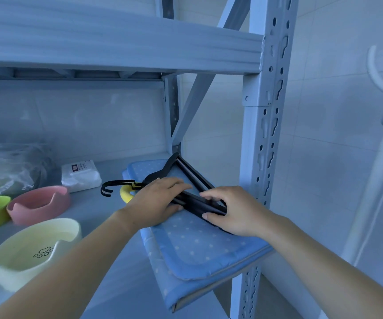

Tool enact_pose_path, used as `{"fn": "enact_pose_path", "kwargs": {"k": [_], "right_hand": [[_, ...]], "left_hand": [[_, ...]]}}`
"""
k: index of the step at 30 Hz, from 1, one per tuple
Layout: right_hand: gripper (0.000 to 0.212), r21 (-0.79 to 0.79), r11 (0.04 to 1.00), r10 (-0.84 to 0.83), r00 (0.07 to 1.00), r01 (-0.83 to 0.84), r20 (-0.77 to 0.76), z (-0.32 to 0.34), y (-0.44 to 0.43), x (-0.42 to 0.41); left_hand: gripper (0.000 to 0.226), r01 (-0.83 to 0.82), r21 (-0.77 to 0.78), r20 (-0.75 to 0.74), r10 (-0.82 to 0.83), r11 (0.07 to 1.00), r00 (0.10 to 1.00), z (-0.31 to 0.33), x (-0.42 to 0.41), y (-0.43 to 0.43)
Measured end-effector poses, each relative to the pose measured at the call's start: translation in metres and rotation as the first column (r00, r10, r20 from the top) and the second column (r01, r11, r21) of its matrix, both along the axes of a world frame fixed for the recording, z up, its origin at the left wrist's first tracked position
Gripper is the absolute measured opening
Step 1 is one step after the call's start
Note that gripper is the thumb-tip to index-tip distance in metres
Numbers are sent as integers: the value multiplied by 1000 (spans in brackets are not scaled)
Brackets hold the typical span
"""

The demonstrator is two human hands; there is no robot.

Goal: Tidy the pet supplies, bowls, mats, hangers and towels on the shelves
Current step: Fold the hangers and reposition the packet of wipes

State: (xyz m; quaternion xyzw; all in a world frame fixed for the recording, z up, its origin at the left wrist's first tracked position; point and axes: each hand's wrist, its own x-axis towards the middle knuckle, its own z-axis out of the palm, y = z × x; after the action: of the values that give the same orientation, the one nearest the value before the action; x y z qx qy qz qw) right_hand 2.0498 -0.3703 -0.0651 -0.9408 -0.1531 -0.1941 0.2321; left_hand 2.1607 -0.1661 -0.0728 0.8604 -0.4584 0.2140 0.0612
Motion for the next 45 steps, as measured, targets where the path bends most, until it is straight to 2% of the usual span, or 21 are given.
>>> {"fn": "enact_pose_path", "kwargs": {"k": [7, 12, 17, 23, 28, 31, 34, 40, 43, 45], "right_hand": [[35, -76, 997, -27, 999, 31, 46, 14, 22, 19], [49, -218, 961, -196, 975, 170, -103, 10, 30, 33], [53, -198, 960, -229, 963, 199, -144, 3, 31, 37], [33, -139, 972, -205, 972, 189, -113, 2, 36, 37], [29, -154, 968, -217, 971, 200, -101, 2, 39, 36], [31, -169, 964, -225, 969, 205, -104, 1, 41, 36], [34, -180, 963, -222, 967, 199, -121, 1, 45, 36], [19, -158, 967, -224, 964, 202, -140, 1, 47, 37], [24, -138, 965, -244, 959, 224, -146, 1, 48, 38], [17, -123, 962, -260, 956, 244, -137, 1, 46, 41]], "left_hand": [[48, -78, -33, -10, 77, 996, 997, 9, -8, 39], [44, -135, -30, 16, 135, 990, 991, 5, -8, 65], [45, -218, -40, -26, 217, 975, 976, 10, 0, 71], [60, -325, -38, -155, 316, 945, 936, 16, 11, 76], [48, -376, -113, -225, 345, 920, 911, 21, 23, 86], [41, -443, -25, -267, 421, 896, 867, 20, 34, 98], [43, -450, 17, -347, 428, 893, 835, 17, 42, 101], [55, -471, 42, -365, 453, 881, 814, 18, 57, 109], [58, -455, 2, -372, 423, 890, 826, 17, 61, 111], [58, -433, -37, -359, 393, 901, 847, 18, 63, 110]]}}
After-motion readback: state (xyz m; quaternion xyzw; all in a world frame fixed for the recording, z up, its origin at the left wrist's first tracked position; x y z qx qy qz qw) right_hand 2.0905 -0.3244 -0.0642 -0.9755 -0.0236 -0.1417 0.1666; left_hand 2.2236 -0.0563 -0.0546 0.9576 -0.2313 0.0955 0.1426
